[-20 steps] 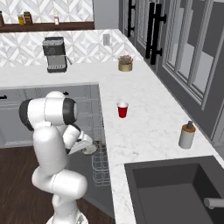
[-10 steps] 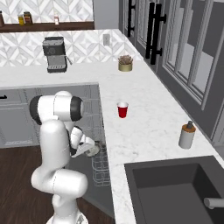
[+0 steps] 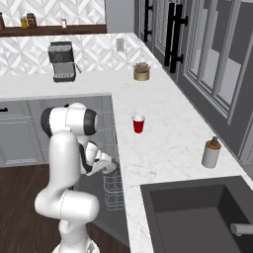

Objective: Pick up the cup and bowl from the counter, place them in the dishwasher, and close the dishwasher door.

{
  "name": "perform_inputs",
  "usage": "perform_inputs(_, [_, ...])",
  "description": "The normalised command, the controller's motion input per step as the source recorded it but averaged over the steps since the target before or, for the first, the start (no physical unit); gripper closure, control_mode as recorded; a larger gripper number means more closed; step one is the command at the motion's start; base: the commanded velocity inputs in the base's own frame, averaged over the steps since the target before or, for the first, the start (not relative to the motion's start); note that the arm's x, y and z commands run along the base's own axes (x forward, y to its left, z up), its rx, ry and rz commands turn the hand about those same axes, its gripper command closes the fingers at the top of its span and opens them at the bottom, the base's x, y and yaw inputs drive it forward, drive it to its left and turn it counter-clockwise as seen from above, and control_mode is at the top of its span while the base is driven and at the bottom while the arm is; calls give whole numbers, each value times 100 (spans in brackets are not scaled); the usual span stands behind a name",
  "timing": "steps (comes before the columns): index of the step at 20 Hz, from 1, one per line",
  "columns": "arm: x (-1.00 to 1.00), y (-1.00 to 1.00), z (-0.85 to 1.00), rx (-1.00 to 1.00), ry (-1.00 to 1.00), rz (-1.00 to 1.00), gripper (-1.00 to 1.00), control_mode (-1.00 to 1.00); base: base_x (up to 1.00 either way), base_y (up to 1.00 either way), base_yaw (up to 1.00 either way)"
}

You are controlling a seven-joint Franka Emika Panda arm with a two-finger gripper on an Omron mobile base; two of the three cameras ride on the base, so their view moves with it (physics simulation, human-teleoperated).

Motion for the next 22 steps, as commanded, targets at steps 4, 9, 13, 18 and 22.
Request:
perform_inputs(4, [38,-21,-58,0,1,0,100,-100,0,0,0])
perform_inputs(9, [18,-11,-54,0,0,0,100,-100,0,0,0])
perform_inputs(13, [8,-13,-46,2,0,0,100,-100,0,0,0])
perform_inputs(18, [8,-3,-41,4,0,0,100,-100,0,0,0])
perform_inputs(22, [1,-4,-45,13,0,0,100,-100,0,0,0])
